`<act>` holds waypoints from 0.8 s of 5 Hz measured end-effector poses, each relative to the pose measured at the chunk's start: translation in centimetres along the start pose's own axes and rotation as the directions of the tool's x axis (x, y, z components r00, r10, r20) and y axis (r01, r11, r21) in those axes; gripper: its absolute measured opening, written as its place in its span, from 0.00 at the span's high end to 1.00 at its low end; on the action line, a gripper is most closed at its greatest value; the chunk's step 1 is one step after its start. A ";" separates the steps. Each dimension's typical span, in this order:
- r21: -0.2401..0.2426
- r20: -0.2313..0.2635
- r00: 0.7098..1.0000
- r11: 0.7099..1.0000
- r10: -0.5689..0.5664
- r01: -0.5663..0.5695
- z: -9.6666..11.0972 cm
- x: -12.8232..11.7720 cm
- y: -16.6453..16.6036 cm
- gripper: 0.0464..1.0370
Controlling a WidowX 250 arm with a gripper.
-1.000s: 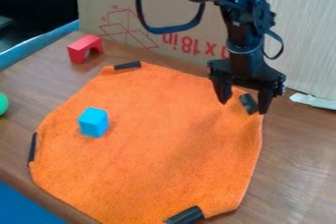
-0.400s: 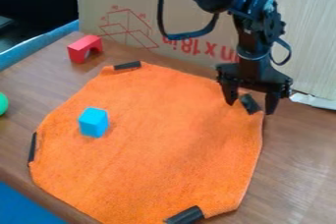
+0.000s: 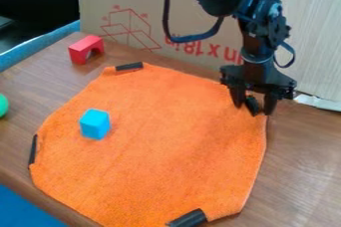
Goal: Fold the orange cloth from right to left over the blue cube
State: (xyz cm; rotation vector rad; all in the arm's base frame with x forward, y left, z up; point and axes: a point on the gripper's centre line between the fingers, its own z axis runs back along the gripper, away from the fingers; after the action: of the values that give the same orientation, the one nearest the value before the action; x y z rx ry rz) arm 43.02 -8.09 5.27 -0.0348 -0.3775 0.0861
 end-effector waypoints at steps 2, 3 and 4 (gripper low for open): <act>0.005 -0.009 1.000 1.000 -0.020 0.020 -0.6 -1.0 0.2 0.86; -0.022 -0.016 0.999 0.999 -0.037 0.037 -0.1 -1.6 0.0 0.97; -0.057 -0.028 0.999 0.997 -0.044 0.043 1.2 -2.2 0.7 0.99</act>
State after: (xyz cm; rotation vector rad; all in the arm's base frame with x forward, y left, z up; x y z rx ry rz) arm 40.45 -7.56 5.57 -0.0840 -0.3510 0.0319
